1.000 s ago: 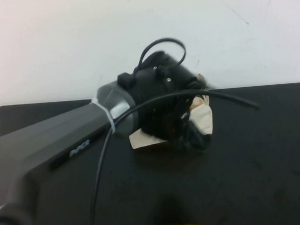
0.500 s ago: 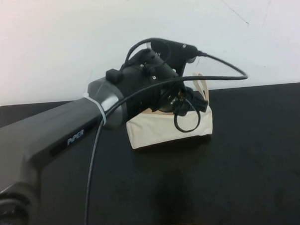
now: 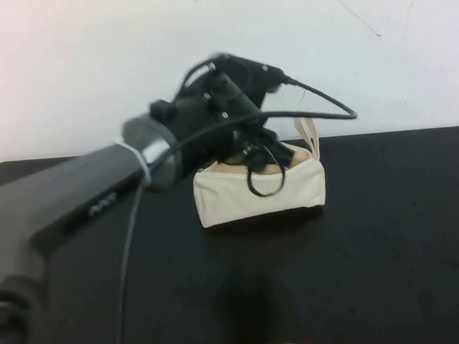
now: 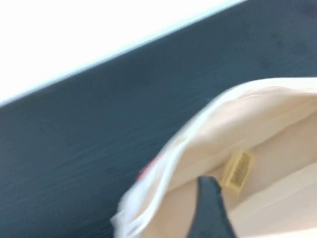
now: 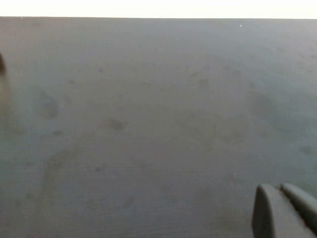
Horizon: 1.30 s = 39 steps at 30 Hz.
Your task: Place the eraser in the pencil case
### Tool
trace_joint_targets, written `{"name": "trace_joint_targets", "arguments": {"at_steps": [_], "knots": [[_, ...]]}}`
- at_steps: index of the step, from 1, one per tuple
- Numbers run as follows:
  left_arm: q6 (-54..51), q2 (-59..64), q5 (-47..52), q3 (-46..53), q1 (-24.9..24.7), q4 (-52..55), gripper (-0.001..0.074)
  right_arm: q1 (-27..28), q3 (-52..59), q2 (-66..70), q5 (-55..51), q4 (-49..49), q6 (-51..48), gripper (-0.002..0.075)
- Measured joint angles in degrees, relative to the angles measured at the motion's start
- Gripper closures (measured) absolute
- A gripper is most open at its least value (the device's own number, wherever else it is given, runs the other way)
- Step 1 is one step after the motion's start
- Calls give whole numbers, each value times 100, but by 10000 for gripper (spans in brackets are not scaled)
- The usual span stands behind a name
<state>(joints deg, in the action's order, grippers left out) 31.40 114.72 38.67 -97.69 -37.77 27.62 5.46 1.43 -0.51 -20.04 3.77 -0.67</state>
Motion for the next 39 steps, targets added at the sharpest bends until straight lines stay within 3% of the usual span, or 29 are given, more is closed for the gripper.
{"name": "trace_joint_targets", "arguments": {"at_steps": [3,6,10,21,27,39], "knots": [[0,-319,369,23,0,240,456,0,0,0,0,0,0,727],[0,-859,423,310,-11,329,631,0,0,0,0,0,0,727],[23,-1754,19,1232,-61,393,715,0,0,0,0,0,0,727],[253,-4409,-870,4407,-272,405,735,0,0,0,0,0,0,727],[364,-5720,-848,5441,-281,317,735,0,0,0,0,0,0,727],[523,-7641,1793,5689,-281,-523,736,0,0,0,0,0,0,727]]}}
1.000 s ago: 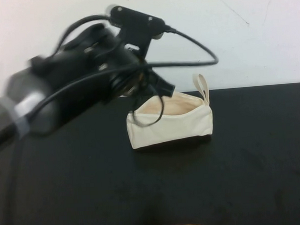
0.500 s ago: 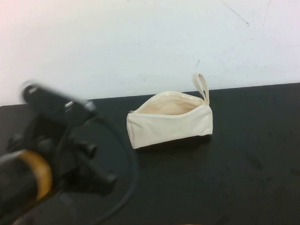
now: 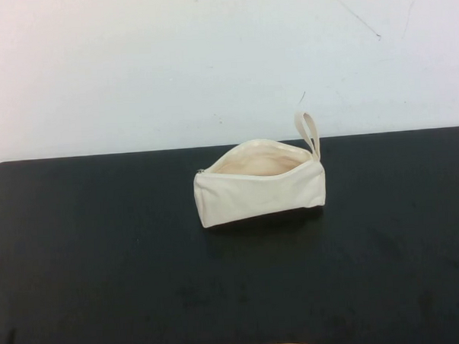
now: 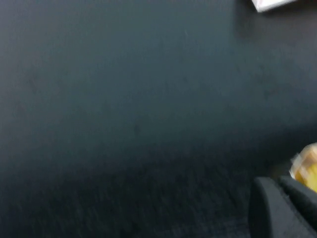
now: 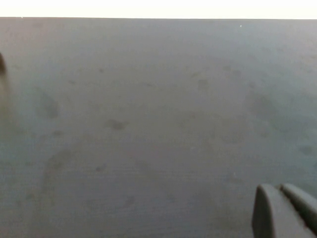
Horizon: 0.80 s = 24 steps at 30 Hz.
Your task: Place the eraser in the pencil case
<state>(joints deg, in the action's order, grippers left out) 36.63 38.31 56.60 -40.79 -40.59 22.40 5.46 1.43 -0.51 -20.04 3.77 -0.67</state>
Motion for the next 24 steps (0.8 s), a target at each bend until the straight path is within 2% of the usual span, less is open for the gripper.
{"name": "trace_joint_targets", "arguments": {"at_steps": [6,10,12,16,20,24], "knots": [[-371,-609,622,22,0,-388,736,0,0,0,0,0,0,727],[-790,-994,17,384,29,-301,736,0,0,0,0,0,0,727],[-1002,-1266,-567,697,205,-305,736,0,0,0,0,0,0,727],[-2032,-1893,-1923,1296,979,-777,736,0,0,0,0,0,0,727],[-3133,-2671,-3226,2113,2055,-1684,736,0,0,0,0,0,0,727],[-3585,-3347,-4046,2865,3140,-2383,736,0,0,0,0,0,0,727]]}}
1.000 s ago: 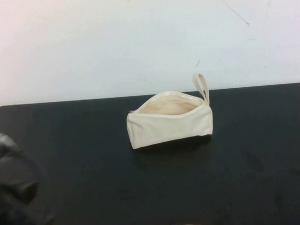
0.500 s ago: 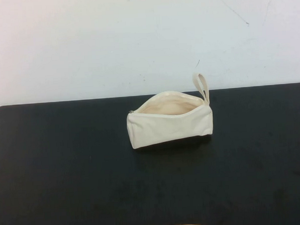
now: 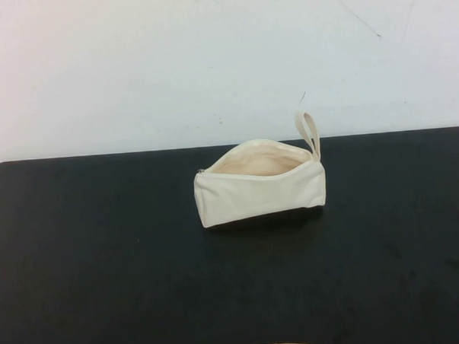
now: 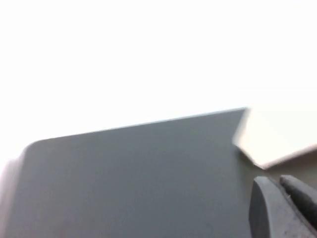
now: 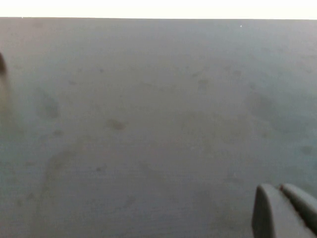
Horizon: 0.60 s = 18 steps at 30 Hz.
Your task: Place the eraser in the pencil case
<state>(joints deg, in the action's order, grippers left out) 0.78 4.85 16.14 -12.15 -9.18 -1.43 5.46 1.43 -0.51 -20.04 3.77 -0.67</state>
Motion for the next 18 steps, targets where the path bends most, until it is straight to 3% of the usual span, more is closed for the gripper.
{"name": "trace_joint_targets", "arguments": {"at_steps": [6,18], "knots": [[-78,-538,-70,686,862,-282,736,0,0,0,0,0,0,727],[-78,-538,229,1349,952,-625,736,0,0,0,0,0,0,727]]}}
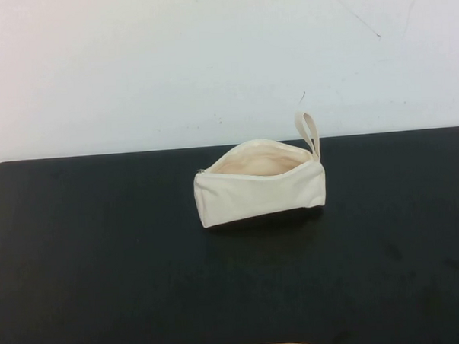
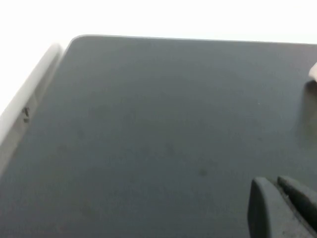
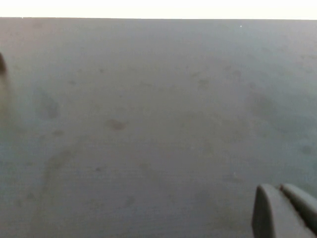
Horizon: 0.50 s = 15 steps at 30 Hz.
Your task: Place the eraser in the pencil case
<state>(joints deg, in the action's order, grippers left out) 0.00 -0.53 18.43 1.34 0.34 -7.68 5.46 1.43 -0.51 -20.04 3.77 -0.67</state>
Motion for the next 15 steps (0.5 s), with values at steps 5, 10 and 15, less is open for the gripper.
{"name": "trace_joint_targets", "arguments": {"at_steps": [5,10,15], "knots": [[0,0,22,0,0,-19,736,0,0,0,0,0,0,727],[0,0,22,0,0,-19,736,0,0,0,0,0,0,727],[0,0,33,0,0,-19,736,0,0,0,0,0,0,727]]}}
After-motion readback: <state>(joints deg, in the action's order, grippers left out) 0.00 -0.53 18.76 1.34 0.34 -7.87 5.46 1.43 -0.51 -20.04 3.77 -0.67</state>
